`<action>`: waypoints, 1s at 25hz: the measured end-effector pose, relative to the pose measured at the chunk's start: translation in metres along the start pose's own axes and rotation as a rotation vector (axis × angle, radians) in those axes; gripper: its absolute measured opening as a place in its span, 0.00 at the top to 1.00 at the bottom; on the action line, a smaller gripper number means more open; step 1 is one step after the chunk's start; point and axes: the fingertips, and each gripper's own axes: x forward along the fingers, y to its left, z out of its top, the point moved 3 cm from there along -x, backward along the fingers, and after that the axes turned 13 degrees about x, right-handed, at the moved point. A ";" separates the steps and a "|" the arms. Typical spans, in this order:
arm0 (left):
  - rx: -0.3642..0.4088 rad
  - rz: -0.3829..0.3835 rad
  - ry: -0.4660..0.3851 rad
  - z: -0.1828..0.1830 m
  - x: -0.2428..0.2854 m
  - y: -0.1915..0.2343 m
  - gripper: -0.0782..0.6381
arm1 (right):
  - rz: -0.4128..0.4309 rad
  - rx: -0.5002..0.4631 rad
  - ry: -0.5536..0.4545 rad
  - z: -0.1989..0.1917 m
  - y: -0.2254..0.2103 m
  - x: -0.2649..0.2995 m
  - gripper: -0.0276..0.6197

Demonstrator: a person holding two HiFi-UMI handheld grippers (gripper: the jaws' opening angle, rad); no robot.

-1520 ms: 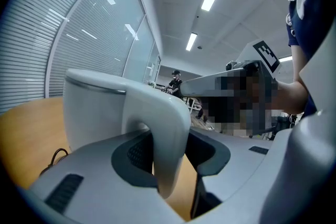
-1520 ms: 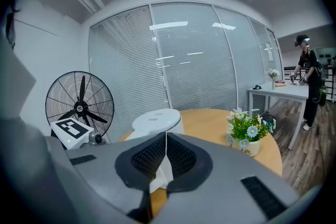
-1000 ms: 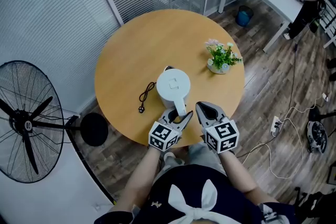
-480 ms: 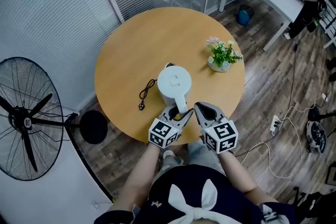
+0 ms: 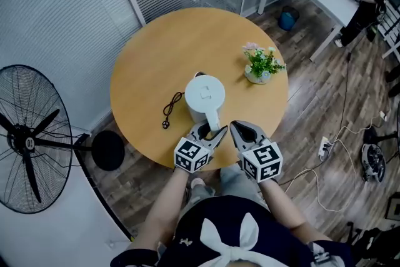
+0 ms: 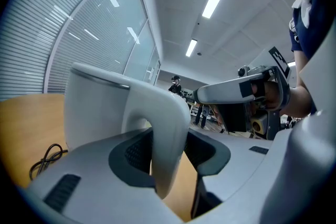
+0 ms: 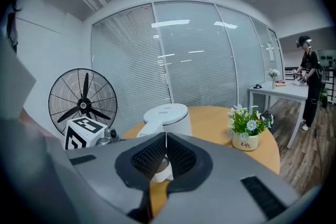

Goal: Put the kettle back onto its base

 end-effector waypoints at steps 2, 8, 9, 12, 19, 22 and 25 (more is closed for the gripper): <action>-0.044 0.001 0.024 -0.007 0.000 0.001 0.64 | 0.001 -0.004 0.000 -0.001 0.002 -0.002 0.92; -0.110 0.031 0.058 -0.029 -0.011 0.001 0.62 | 0.000 -0.010 0.007 -0.005 0.001 -0.006 0.92; -0.111 0.037 0.057 -0.029 -0.012 0.001 0.62 | -0.001 -0.010 0.010 -0.006 0.000 -0.006 0.92; -0.110 0.052 0.057 -0.028 -0.019 0.001 0.62 | 0.001 -0.009 0.018 -0.011 -0.001 -0.005 0.92; -0.099 0.100 0.001 -0.010 -0.049 0.004 0.62 | 0.018 -0.004 0.024 -0.015 0.005 0.000 0.92; -0.084 0.103 -0.043 0.005 -0.060 0.003 0.63 | 0.030 -0.006 0.018 -0.014 0.010 0.003 0.92; -0.051 0.107 -0.095 0.026 -0.069 0.000 0.66 | 0.042 -0.013 0.008 -0.011 0.017 0.004 0.92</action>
